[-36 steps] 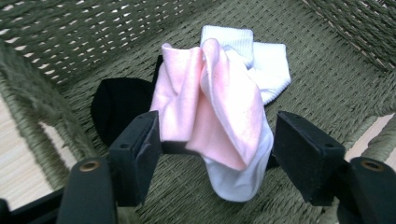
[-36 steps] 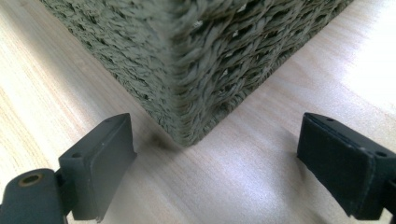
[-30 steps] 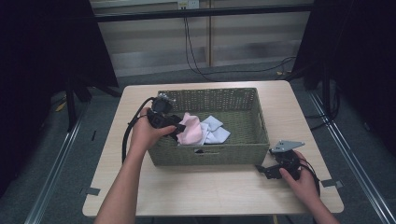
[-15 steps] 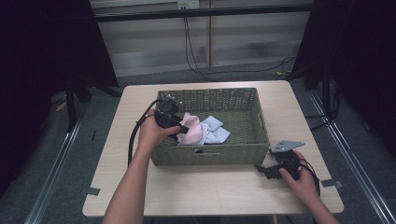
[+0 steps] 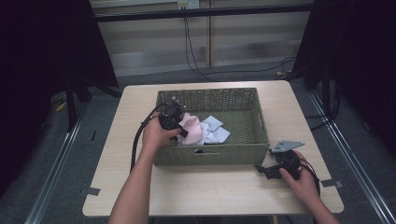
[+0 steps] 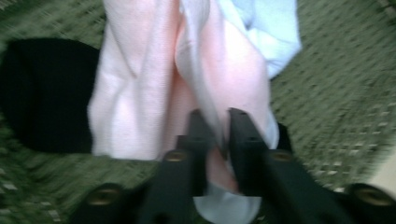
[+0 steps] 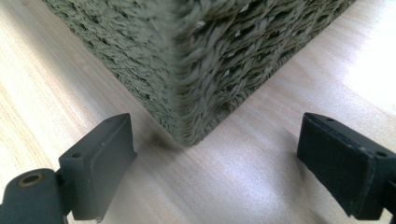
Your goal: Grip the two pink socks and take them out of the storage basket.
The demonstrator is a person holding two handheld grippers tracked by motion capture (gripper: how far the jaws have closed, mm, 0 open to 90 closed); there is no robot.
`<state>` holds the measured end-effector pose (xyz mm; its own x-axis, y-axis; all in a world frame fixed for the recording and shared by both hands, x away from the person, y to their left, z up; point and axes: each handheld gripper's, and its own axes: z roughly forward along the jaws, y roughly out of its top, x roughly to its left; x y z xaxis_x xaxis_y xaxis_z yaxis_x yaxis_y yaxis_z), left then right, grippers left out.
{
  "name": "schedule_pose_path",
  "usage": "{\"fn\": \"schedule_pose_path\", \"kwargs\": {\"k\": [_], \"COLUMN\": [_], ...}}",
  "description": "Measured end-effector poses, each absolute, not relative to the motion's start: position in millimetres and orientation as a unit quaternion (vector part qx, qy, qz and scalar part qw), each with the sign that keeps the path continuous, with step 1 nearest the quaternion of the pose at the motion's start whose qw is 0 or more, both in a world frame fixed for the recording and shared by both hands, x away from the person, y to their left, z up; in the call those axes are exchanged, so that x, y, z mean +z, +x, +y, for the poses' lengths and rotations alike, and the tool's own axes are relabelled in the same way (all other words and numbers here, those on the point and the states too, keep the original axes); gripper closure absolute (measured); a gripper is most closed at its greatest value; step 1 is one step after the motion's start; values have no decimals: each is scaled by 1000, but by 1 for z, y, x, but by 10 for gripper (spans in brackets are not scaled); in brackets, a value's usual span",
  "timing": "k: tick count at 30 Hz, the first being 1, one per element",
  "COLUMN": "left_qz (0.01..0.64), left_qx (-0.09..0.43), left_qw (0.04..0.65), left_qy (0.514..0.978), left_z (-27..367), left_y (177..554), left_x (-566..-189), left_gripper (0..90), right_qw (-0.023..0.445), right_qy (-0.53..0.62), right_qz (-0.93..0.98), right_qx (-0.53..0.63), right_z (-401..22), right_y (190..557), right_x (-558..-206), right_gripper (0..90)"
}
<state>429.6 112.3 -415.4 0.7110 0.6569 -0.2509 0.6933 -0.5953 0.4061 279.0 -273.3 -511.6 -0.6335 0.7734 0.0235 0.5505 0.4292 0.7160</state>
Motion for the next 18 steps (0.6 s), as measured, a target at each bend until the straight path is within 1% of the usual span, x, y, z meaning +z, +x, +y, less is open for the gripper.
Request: {"fn": "schedule_pose_path", "kwargs": {"k": [3,10,13,14,18], "left_qz": [377,377,374,376,377], "left_qx": [-38,-37,-36,-44,-38], "left_qw": [237,239,243,255,249], "left_qy": [895,894,894,890,891], "left_z": [114,119,121,123,127], "left_y": [428,424,423,423,424], "left_x": [-411,-377,-372,-366,-357], "left_gripper": [888,889,889,889,889], "right_qw": [157,156,156,156,156], "right_qy": [398,398,399,399,399], "right_qz": [831,831,830,830,830], "right_qx": [356,356,357,357,357], "right_z": [-273,-273,-273,-273,-273], "right_y": [279,279,279,279,279], "right_x": [-512,-512,-512,-512,-512], "right_gripper": [102,103,102,102,102]}}
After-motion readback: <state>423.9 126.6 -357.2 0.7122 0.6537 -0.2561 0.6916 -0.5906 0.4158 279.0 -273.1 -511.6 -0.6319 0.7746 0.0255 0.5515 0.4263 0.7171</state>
